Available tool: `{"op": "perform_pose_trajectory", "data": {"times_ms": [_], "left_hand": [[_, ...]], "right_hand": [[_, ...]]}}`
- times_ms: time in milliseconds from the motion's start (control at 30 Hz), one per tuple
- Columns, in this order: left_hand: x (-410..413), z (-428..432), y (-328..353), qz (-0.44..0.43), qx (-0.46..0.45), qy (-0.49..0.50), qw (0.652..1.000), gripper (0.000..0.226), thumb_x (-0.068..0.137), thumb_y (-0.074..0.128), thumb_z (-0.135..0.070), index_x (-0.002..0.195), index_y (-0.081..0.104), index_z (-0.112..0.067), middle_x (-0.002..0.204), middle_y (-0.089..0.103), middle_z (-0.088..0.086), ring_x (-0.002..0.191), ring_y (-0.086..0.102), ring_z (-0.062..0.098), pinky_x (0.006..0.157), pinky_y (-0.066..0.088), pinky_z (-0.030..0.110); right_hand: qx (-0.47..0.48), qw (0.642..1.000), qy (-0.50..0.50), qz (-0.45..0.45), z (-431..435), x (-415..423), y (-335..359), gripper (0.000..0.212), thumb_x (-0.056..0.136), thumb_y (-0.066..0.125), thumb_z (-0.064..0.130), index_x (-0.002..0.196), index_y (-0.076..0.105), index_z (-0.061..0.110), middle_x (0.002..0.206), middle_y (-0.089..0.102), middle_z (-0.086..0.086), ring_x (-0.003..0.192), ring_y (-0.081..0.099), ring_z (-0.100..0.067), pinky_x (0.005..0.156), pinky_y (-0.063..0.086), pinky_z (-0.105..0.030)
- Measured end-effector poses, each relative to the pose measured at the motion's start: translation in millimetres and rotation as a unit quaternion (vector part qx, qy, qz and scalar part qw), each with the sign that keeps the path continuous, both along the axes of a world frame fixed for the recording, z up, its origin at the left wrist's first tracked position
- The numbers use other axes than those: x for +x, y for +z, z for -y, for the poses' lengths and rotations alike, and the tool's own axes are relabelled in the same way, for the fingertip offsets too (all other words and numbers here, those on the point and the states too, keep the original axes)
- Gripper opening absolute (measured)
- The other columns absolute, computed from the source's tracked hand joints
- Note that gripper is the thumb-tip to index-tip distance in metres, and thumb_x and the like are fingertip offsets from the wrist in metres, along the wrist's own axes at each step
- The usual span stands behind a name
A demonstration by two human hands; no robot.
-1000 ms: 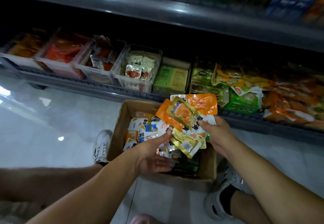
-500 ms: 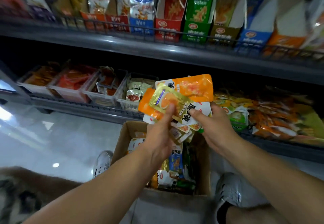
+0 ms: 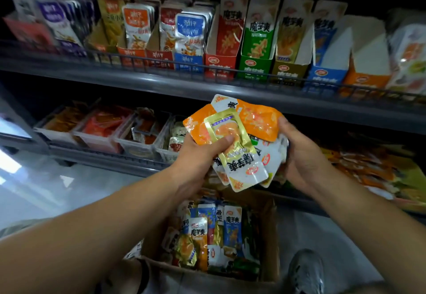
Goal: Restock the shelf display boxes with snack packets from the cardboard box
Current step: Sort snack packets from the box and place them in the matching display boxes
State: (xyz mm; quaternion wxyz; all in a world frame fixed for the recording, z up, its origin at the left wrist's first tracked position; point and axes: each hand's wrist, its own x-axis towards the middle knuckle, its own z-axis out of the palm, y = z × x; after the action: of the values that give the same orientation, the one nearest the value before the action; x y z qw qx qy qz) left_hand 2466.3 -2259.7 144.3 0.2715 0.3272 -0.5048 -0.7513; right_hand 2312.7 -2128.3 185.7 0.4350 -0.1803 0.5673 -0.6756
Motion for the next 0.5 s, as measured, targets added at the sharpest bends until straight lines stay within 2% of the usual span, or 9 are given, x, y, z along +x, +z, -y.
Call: {"op": "perform_pose_trajectory", "data": {"times_ms": [67, 133, 233, 300, 367, 433, 500], "left_hand": [[3, 3, 4, 0.012, -0.022, -0.021, 0.999, 0.077, 0.068, 0.092, -0.024, 0.134, 0.055, -0.012, 0.12, 0.075, 0.007, 0.11, 0.073, 0.028, 0.102, 0.053, 0.055], [7, 2, 6, 0.025, -0.04, -0.045, 0.998, 0.076, 0.07, 0.093, -0.022, 0.135, 0.055, -0.012, 0.12, 0.075, 0.007, 0.11, 0.073, 0.027, 0.103, 0.052, 0.054], [13, 0, 2, 0.058, -0.048, -0.056, 0.996, 0.062, 0.078, 0.088, -0.011, 0.132, 0.056, -0.011, 0.116, 0.077, 0.007, 0.107, 0.074, 0.026, 0.102, 0.054, 0.053], [13, -1, 1, 0.064, -0.022, -0.049, 0.997, 0.059, 0.077, 0.087, -0.009, 0.128, 0.057, -0.01, 0.113, 0.077, 0.008, 0.105, 0.075, 0.028, 0.101, 0.054, 0.055], [11, -4, 3, 0.061, 0.014, -0.043, 0.997, 0.06, 0.075, 0.088, -0.011, 0.128, 0.059, -0.009, 0.112, 0.077, 0.011, 0.104, 0.075, 0.032, 0.098, 0.055, 0.059], [7, -7, 7, 0.057, 0.058, -0.029, 0.996, 0.058, 0.076, 0.087, -0.013, 0.128, 0.061, -0.009, 0.11, 0.078, 0.012, 0.099, 0.076, 0.034, 0.09, 0.059, 0.059], [3, -9, 13, 0.043, 0.118, -0.02, 0.992, 0.047, 0.077, 0.085, -0.014, 0.12, 0.067, -0.007, 0.105, 0.079, 0.013, 0.091, 0.077, 0.033, 0.078, 0.063, 0.05]], "right_hand": [[0.008, 0.999, 0.017, 0.031, 5, -6, 4, 0.064, 0.081, 0.055, 0.061, 0.121, 0.069, 0.013, 0.114, 0.074, -0.014, 0.105, 0.071, -0.034, 0.093, 0.054, -0.049], [0.037, 0.998, 0.019, 0.038, 9, -9, 1, 0.064, 0.08, 0.059, 0.062, 0.117, 0.069, 0.011, 0.11, 0.074, -0.017, 0.102, 0.072, -0.035, 0.091, 0.056, -0.051], [0.087, 0.995, 0.009, -0.052, 12, -15, -5, 0.049, 0.079, 0.074, 0.048, 0.113, 0.068, 0.013, 0.109, 0.073, -0.018, 0.093, 0.073, -0.032, 0.086, 0.058, -0.051], [0.116, 0.983, 0.044, -0.135, 10, -19, -4, 0.035, 0.082, 0.078, 0.03, 0.114, 0.067, 0.02, 0.109, 0.074, -0.012, 0.087, 0.075, -0.025, 0.073, 0.061, -0.043], [0.122, 0.975, 0.091, -0.162, 8, -22, -3, 0.031, 0.086, 0.076, 0.017, 0.115, 0.068, 0.023, 0.104, 0.075, -0.008, 0.086, 0.075, -0.024, 0.071, 0.062, -0.043], [0.116, 0.975, 0.079, -0.171, 7, -22, -1, 0.026, 0.088, 0.073, 0.015, 0.112, 0.067, 0.022, 0.103, 0.076, -0.009, 0.084, 0.075, -0.025, 0.069, 0.062, -0.043], [0.107, 0.98, 0.028, -0.164, 7, -19, 1, 0.019, 0.091, 0.071, 0.018, 0.109, 0.064, 0.019, 0.099, 0.075, -0.01, 0.074, 0.074, -0.026, 0.057, 0.059, -0.04]]}}
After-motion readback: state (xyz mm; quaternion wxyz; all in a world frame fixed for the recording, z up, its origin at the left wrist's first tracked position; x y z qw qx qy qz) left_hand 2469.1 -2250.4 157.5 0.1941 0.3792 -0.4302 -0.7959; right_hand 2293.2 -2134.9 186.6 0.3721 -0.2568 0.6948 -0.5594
